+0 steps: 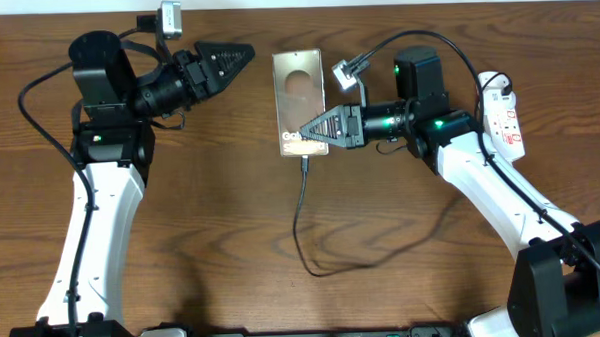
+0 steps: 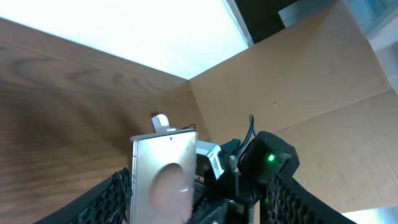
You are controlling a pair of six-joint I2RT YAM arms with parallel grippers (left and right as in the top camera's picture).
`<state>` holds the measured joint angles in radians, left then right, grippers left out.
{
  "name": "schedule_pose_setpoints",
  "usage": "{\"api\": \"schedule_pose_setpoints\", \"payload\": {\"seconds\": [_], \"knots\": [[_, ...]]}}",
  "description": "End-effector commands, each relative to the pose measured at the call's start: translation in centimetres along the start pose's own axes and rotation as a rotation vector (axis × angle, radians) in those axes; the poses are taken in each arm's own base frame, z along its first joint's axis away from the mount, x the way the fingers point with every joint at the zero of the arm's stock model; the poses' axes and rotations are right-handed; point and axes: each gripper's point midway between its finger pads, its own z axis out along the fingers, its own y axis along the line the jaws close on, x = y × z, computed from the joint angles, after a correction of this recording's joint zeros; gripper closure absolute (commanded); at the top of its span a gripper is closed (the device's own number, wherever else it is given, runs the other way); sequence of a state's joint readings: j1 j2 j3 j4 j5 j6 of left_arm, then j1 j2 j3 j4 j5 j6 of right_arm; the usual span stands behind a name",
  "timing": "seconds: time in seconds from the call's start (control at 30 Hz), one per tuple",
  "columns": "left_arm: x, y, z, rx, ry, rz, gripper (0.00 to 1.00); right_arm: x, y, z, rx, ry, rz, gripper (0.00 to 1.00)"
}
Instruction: Plug charger to phone and switch on socket
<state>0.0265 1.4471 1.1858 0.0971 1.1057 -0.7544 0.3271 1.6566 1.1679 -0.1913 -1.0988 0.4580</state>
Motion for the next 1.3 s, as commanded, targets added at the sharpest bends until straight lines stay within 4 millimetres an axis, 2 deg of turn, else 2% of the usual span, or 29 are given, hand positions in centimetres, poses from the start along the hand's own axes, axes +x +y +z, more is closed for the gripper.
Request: {"api": "schedule_pose_setpoints", "payload": {"seconds": [0.0,0.23,0.5,0.53,0.73,1.27], "knots": [[-0.1,-0.5,-0.4,-0.005,-0.005,0.061,0.23,-0.8,-1.7,-0.3,0.107,-0.033,-0.153,0.99],[0.4,0.0,-0.4,-0.02,0.011,0.053,0.21,-0.3,-3.4,0.2,0.128,-0.013,-0.121,0.99],[0.4,0.0,-0.4,-0.02,0.011,0.053,0.2,1.3,-7.6,1.4,0.178,0.039,-0.013,0.99],[0.4,0.0,-0.4,-0.02,0.011,0.053,0.01,1.6,-8.3,1.7,0.181,0.05,0.005,0.99],[0.4,0.0,-0.4,-0.02,0.011,0.053,0.0,3.0,-11.1,2.7,0.193,0.088,0.073,0.99],[0.4,0.0,-0.4,-0.02,0.011,0.053,0.01,4.9,-14.5,3.8,0.213,0.131,0.153,0.99]]}}
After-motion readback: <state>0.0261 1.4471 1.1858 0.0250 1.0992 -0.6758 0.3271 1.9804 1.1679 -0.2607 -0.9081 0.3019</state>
